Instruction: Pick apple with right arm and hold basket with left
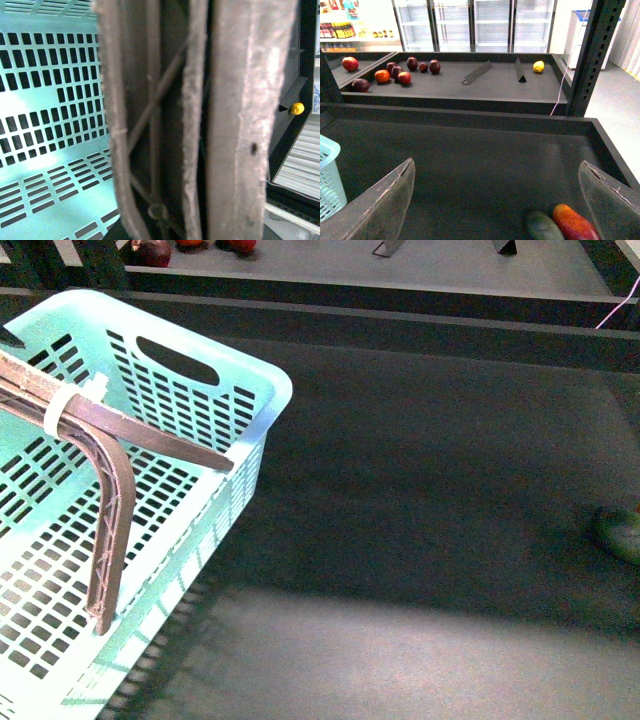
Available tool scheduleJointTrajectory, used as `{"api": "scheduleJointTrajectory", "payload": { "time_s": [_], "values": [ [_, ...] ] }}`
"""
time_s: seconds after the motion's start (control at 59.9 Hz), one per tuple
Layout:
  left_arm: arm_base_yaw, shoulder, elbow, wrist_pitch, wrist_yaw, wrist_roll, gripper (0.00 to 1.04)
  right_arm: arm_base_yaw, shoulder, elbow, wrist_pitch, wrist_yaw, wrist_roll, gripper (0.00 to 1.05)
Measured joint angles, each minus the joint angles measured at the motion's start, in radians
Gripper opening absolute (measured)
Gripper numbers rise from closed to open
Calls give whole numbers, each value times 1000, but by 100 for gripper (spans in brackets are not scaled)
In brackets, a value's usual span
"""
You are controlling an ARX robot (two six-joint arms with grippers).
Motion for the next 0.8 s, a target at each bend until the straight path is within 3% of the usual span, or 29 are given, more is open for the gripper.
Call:
{"api": "scheduleJointTrajectory", "payload": {
  "time_s": [0.184,0.417,0.801],
  "values": [
    [-98,-44,74,-74,15,47,15,0,0,0,0,0,0,96],
    [-322,-18,220,-124,-4,72,15,0,0,0,0,0,0,96],
    [-568,68,366,-160,-27,35,15,0,0,0,0,0,0,96]
  ]
}}
